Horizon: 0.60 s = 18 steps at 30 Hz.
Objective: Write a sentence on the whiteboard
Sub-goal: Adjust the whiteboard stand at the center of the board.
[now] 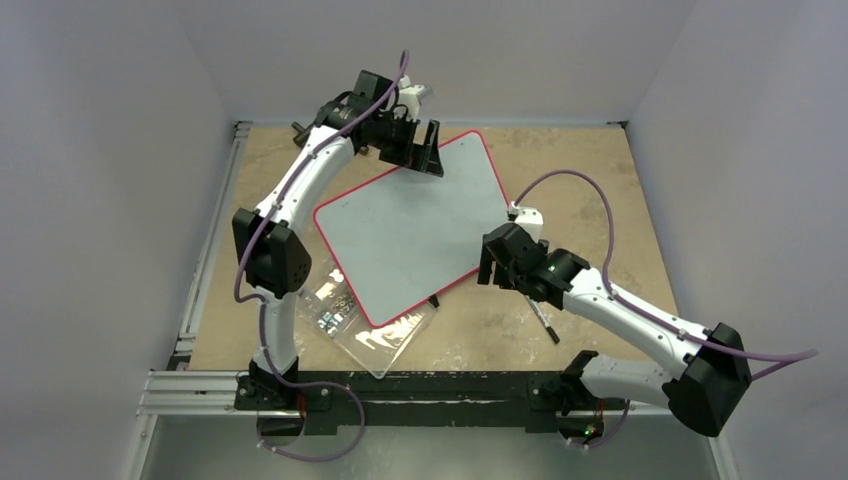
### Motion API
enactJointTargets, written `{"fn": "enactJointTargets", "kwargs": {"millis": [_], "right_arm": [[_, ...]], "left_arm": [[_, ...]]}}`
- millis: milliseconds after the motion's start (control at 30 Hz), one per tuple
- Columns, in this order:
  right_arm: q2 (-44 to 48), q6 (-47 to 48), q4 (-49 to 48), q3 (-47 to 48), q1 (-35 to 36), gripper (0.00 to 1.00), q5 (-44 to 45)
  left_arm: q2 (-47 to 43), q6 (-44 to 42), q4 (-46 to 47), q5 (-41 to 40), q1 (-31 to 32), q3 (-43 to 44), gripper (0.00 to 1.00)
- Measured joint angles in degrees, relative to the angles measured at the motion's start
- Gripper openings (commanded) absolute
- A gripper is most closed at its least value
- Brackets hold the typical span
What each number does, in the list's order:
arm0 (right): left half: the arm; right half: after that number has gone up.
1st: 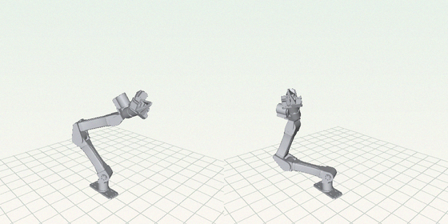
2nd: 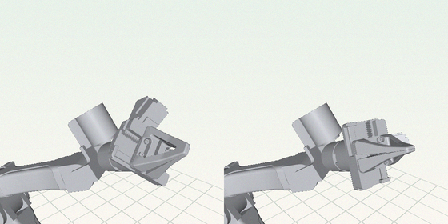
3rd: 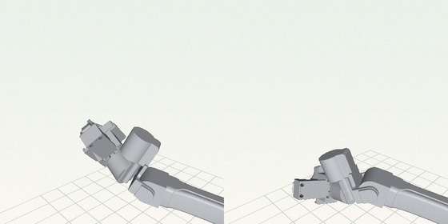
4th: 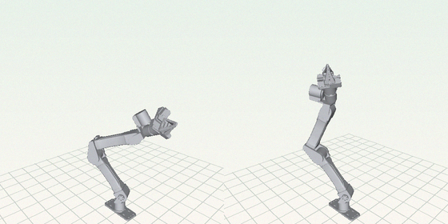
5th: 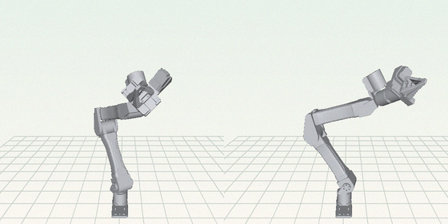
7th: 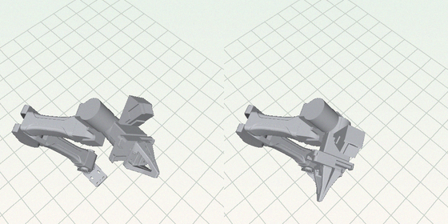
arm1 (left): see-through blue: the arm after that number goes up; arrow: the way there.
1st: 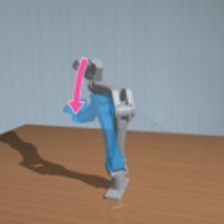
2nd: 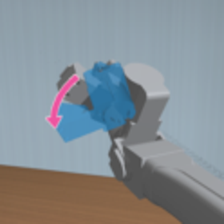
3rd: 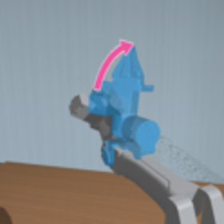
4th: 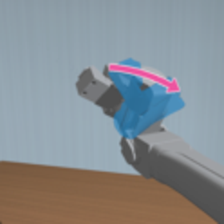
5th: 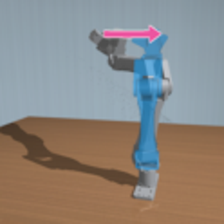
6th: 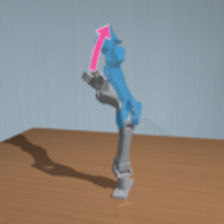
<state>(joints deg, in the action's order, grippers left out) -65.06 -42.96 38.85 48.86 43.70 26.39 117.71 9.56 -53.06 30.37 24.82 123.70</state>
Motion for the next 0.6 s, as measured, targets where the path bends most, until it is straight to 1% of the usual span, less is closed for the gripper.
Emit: {"fn": "enactJointTargets", "kwargs": {"millis": [333, 600], "right_arm": [[-0.2, 2.0, -1.0, -0.2, 0.0, 0.81, -0.4], [-0.1, 2.5, -2.1, -2.3, 0.0, 0.82, 0.1]], "left_arm": [[4.1, -0.4, 0.7, -0.6, -0.1, 0.0, 1.0], [4.3, -0.3, 0.8, -0.5, 0.0, 0.3, 1.0]]}}
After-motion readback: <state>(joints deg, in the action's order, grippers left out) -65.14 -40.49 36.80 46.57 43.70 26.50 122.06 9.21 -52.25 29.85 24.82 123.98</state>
